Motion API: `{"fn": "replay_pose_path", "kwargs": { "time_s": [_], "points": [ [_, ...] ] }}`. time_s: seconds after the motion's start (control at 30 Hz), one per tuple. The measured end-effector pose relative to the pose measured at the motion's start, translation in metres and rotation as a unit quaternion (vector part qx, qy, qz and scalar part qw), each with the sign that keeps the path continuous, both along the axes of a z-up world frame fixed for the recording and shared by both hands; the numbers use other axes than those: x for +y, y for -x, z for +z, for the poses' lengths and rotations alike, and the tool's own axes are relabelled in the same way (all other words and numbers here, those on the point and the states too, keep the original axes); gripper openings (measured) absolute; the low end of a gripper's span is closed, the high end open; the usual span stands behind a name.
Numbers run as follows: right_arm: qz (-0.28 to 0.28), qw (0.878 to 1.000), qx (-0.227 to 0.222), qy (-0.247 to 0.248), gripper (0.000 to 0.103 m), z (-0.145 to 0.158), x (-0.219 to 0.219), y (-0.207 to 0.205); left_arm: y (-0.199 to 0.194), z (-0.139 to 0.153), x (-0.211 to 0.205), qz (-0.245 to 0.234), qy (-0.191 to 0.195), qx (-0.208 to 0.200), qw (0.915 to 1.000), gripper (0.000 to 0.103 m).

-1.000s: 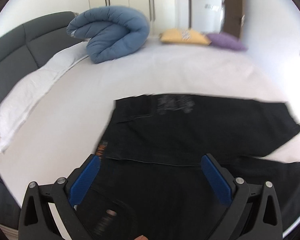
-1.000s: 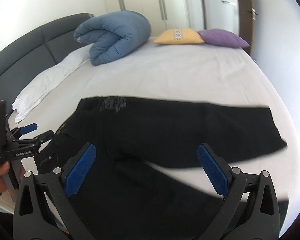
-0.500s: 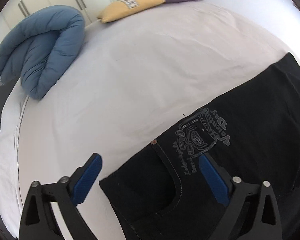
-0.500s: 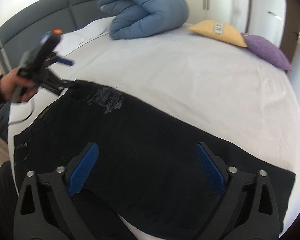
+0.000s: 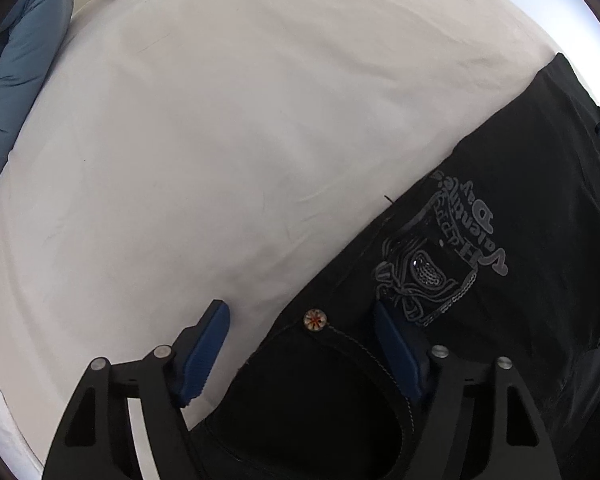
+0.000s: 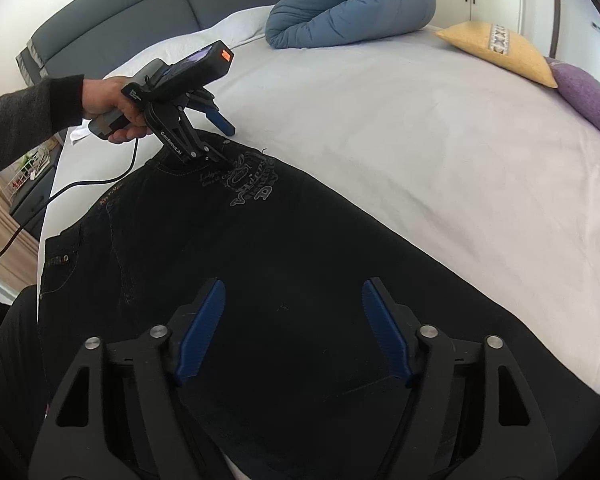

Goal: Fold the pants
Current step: 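Grasp the jeans waistband with the left gripper while the right gripper grasps it too, then lift the jeans by the waistband with both grippers, turning them over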

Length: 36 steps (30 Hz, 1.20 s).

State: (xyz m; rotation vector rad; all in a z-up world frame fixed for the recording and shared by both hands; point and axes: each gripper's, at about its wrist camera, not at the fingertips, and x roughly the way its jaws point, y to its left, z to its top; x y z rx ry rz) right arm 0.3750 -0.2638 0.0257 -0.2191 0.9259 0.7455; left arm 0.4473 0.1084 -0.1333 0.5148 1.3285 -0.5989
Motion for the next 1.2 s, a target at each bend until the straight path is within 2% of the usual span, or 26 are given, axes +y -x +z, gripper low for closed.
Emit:
{"fn": "replay_pose_path", "kwargs": {
  "time_s": [0.1,0.17,0.2,0.23,0.3,0.37,0.53,0.63,0.67,0.7,0.8,0.83,1.0,1.17,1.2],
  "points": [
    [0.009,1.0,0.0,-0.003,0.066,-0.002,0.008,-0.01,-0.008,-0.001,0.008,0.011,0.014,0.014,0.9997,0.063],
    [0.016,1.0,-0.002,-0.004,0.063,0.0,0.012,-0.016,-0.009,-0.002,0.009,0.009,0.024,0.027,0.9993,0.051],
    [0.019,1.0,-0.002,-0.003,0.062,-0.001,0.015,-0.018,-0.008,-0.003,0.007,0.006,0.028,0.032,0.9991,0.039],
    [0.024,1.0,-0.003,0.0,0.062,0.0,0.018,-0.02,-0.006,-0.002,0.005,0.002,0.03,0.033,0.999,0.034],
    [0.034,0.999,-0.003,0.002,0.061,0.0,0.027,-0.023,0.002,0.001,0.004,-0.014,0.019,0.017,0.9996,0.019],
    [0.044,0.999,0.001,0.004,0.06,-0.002,0.036,-0.029,0.016,0.004,-0.002,-0.027,0.004,-0.017,0.9995,0.015],
    [0.069,0.997,-0.002,0.021,0.059,0.0,0.057,-0.04,0.06,0.028,-0.002,-0.039,0.003,-0.117,0.9924,0.014],
    [0.085,0.996,-0.008,0.034,0.057,0.004,0.07,-0.046,0.092,0.046,0.005,-0.049,0.013,-0.157,0.9863,0.014],
    [0.094,0.995,-0.009,0.038,0.055,0.006,0.074,-0.048,0.097,0.048,-0.006,-0.051,0.014,-0.166,0.9847,0.014],
    [0.101,0.994,-0.009,0.044,0.052,0.007,0.079,-0.049,0.092,0.05,-0.01,-0.054,0.016,-0.173,0.9833,0.014],
    [0.115,0.991,-0.011,0.061,0.051,0.006,0.093,-0.056,0.1,0.058,-0.003,-0.06,0.023,-0.189,0.9799,0.014],
    [0.12,0.991,-0.006,0.067,0.047,0.004,0.098,-0.059,0.104,0.059,-0.003,-0.06,0.025,-0.192,0.9792,0.014],
    [0.122,0.988,-0.004,0.098,0.046,-0.008,0.116,-0.074,0.107,0.058,0.001,-0.063,0.028,-0.197,0.9779,0.014],
    [0.121,0.987,0.015,0.101,0.046,-0.017,0.123,-0.094,0.12,0.063,0.005,-0.06,0.036,-0.199,0.9775,0.014],
    [0.125,0.986,0.014,0.106,0.043,-0.02,0.126,-0.096,0.125,0.064,0.006,-0.059,0.037,-0.199,0.9775,0.014]
  ]
}}
